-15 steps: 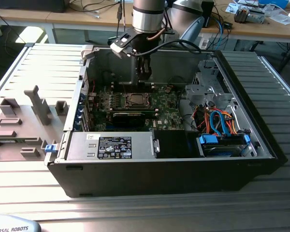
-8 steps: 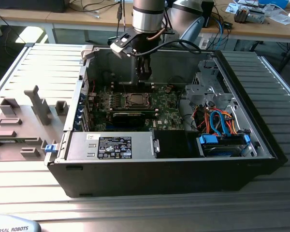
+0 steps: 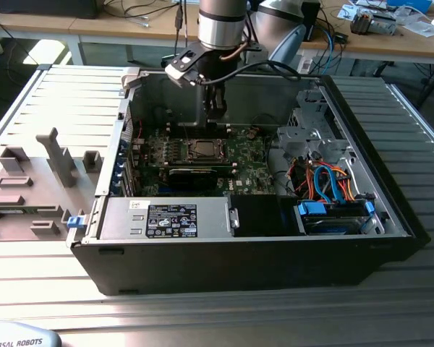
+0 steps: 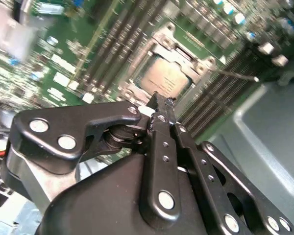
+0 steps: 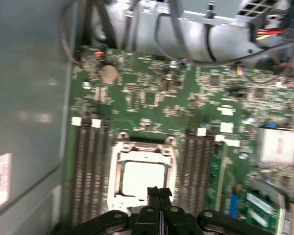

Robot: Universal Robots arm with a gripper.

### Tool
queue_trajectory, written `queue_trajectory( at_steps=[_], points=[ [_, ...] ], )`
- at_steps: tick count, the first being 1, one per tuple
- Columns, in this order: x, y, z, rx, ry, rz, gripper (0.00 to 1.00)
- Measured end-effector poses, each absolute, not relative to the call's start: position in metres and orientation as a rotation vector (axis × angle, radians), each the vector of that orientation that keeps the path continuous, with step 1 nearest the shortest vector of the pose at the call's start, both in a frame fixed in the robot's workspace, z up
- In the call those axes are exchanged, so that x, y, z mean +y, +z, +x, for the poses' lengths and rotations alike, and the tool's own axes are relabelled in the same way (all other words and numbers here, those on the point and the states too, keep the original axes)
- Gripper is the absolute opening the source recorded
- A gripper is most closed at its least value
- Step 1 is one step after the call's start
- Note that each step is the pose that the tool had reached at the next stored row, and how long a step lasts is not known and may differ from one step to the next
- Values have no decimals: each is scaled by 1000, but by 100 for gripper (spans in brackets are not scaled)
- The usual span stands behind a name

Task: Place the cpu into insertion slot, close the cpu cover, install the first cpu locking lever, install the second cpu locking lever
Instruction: 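Install the first cpu locking lever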

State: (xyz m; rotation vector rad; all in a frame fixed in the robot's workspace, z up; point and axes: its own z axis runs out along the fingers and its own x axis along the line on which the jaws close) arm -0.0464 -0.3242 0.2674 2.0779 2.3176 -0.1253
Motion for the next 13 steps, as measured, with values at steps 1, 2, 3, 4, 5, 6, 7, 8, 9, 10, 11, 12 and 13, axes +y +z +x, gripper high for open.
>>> queue_trajectory(
  at_steps=[1,2,3,4,5,6,7,8,9,10,11,12,13],
  points=[
    [-324,267,-46,2329,-102,2087,11],
    [-324,267,-46,2337,-84,2094,11],
    [-324,267,-46,2342,-75,2098,11],
    [-324,267,-46,2342,-74,2098,11],
    [-324,267,-46,2342,-74,2098,11],
    [-324,267,-46,2342,-73,2098,11],
    [-324,267,-46,2343,-73,2099,11],
    [-324,267,-46,2343,-73,2099,11],
    [-324,267,-46,2343,-72,2098,11],
    [-324,267,-46,2345,-73,2096,11],
    [-324,267,-46,2348,-73,2093,11],
    [-325,267,-46,2352,-73,2087,11],
    [-324,267,-46,2362,-73,2076,11]
  ],
)
